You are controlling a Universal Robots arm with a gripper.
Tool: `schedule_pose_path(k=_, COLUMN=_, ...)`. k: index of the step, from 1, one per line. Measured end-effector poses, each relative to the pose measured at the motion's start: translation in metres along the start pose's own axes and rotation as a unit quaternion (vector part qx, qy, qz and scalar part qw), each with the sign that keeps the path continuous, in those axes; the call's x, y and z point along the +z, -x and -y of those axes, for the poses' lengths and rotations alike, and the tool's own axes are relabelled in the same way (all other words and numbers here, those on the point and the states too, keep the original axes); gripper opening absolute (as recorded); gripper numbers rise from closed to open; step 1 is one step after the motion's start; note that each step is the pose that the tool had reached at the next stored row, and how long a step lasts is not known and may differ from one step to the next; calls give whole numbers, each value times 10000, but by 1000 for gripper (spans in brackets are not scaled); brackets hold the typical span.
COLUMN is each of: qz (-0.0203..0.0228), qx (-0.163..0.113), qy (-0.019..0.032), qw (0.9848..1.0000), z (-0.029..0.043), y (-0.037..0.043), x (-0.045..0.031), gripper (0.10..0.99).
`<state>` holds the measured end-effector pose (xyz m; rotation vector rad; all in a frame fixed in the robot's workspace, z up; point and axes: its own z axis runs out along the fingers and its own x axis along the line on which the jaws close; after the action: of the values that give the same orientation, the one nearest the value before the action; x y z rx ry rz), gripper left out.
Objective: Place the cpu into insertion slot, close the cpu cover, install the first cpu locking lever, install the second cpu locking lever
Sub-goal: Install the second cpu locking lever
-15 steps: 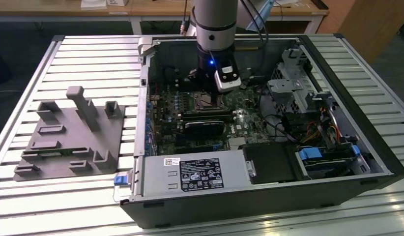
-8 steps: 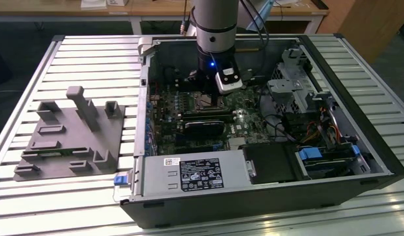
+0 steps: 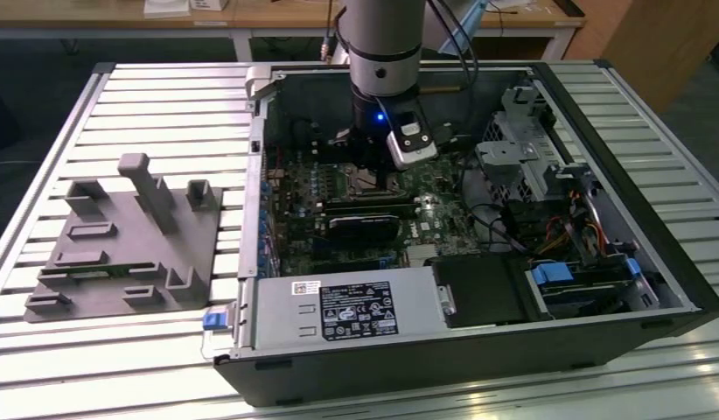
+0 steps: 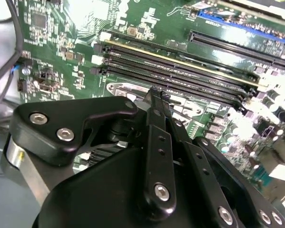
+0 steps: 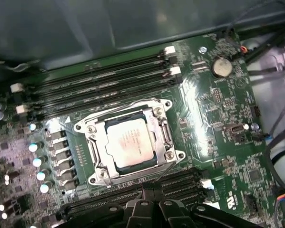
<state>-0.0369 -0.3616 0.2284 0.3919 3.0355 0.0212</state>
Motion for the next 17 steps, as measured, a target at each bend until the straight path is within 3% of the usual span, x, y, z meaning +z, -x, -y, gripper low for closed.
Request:
schedule_pose_path(k=7, qz=-11, qx=-448, qy=35, qw=9990, z=16, y=-29, x=17, gripper=106)
schedule_pose_path(k=17, qz=-15, qx=-577, qy=47, qw=9983, z=53, y=-92, x=31, gripper=106)
